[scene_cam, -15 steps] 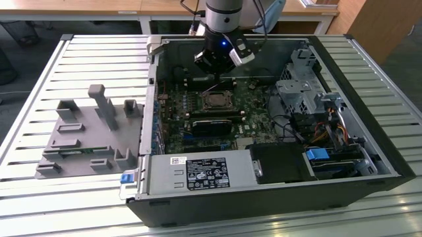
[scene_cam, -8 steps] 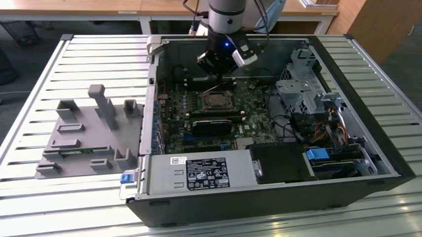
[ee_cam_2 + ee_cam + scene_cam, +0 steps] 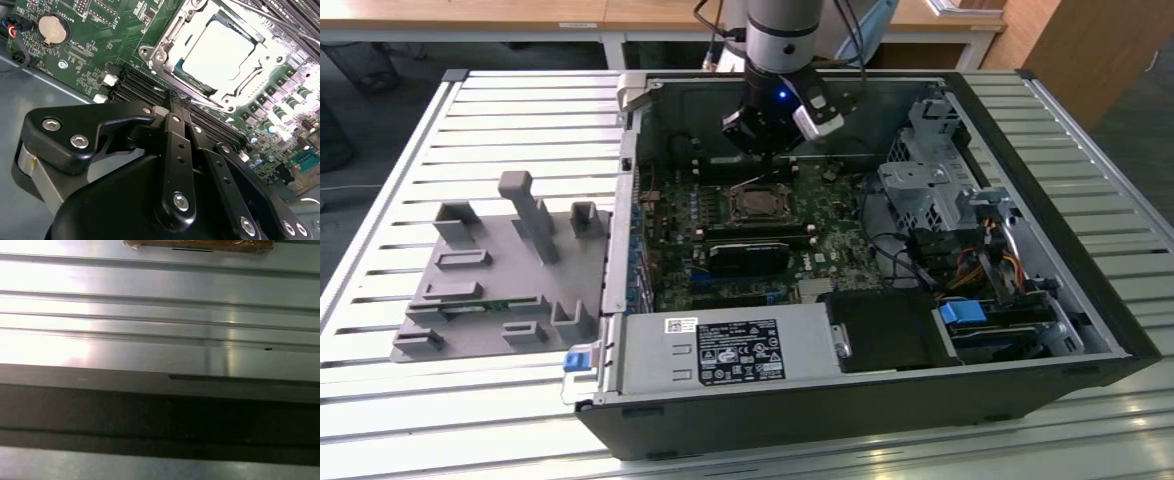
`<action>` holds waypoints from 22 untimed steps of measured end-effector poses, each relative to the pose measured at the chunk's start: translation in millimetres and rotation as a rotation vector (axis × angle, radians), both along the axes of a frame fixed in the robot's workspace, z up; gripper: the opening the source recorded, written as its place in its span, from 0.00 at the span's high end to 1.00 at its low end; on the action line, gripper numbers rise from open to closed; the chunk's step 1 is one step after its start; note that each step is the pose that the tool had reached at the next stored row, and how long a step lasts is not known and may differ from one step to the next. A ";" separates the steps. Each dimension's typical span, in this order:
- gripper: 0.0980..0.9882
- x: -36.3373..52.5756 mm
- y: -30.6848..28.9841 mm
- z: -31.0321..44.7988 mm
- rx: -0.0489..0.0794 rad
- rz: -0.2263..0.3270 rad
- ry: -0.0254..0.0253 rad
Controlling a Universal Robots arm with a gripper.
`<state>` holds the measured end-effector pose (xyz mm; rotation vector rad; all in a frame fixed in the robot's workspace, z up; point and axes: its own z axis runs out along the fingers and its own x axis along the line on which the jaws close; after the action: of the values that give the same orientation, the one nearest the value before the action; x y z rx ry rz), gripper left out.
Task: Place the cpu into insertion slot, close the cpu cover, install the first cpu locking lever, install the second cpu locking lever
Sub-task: 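Install the first cpu locking lever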
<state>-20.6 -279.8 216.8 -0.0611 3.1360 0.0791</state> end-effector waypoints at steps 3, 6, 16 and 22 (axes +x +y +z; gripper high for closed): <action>0.99 1.4 0.0 -3.0 0.000 0.000 0.0000; 0.99 2.3 0.0 -5.7 0.000 0.000 0.0000; 0.99 4.1 0.2 -14.3 -0.010 0.000 -0.0001; 0.99 4.1 1.0 -19.0 -0.040 0.000 -0.0002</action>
<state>-16.4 -278.7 197.8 -0.0612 3.1375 0.0169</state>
